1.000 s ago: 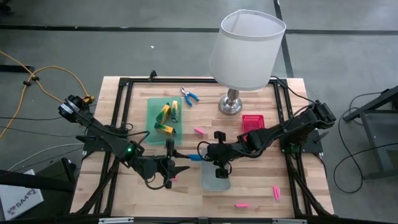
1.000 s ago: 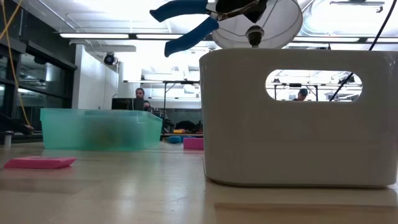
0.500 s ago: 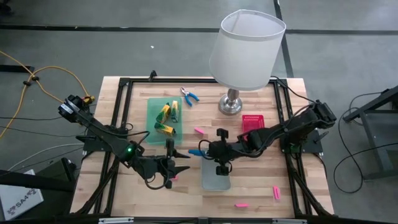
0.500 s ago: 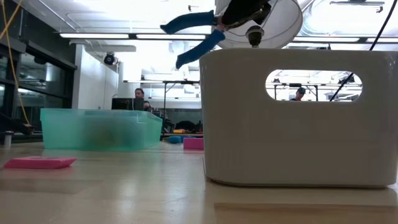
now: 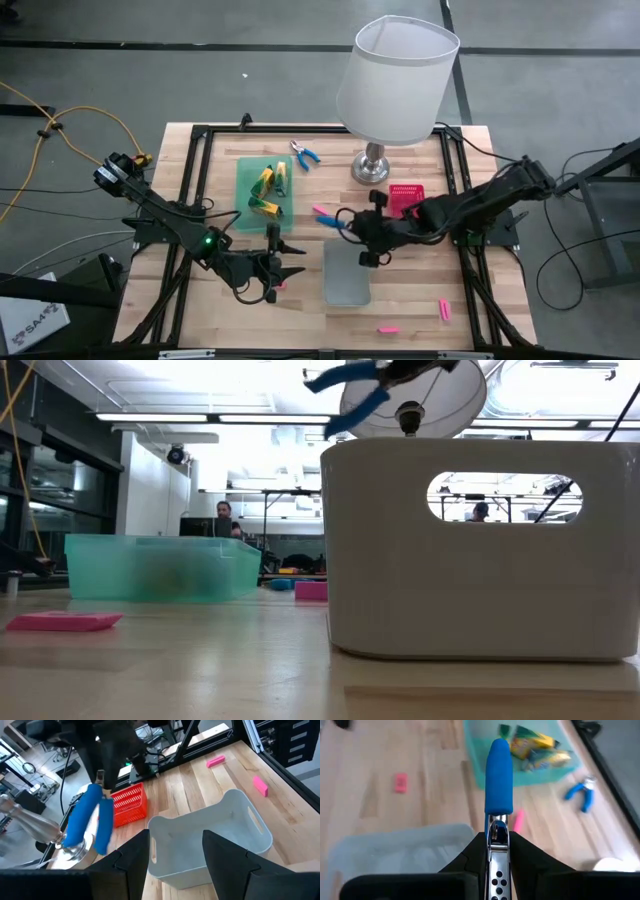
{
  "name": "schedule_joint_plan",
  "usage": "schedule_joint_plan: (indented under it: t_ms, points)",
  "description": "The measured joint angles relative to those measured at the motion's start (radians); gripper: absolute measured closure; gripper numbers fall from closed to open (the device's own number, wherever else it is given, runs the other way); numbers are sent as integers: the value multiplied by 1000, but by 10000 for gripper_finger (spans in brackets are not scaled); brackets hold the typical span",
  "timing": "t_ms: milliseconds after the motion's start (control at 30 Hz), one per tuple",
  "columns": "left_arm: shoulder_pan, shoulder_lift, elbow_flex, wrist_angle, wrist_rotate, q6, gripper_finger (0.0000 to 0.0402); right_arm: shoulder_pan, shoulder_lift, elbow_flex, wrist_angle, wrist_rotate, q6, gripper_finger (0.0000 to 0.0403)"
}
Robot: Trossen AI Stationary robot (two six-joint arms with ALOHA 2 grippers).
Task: Pick & Place School Supplies
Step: Put the blue puncher into the gray bin
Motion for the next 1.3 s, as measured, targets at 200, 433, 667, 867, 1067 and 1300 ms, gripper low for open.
schedule_joint_plan:
  t_ms: [200,433,667,867,1067,1300]
  points:
    - [0,0,0,-3,0,-45,227,0,-11,0,-148,82,73,350]
    - [5,1,0,-3,0,-74,227,0,-10,-1,-345,168,192,351]
    - [5,3,0,-3,0,-71,227,6,-10,-1,-542,200,330,352]
    - [5,3,0,-3,0,-74,227,16,-8,-1,-749,204,499,352]
    - [5,3,0,-7,0,-74,227,18,-4,-2,-858,210,594,352]
    - [5,4,0,-10,0,-74,227,25,-4,-2,-802,216,540,352]
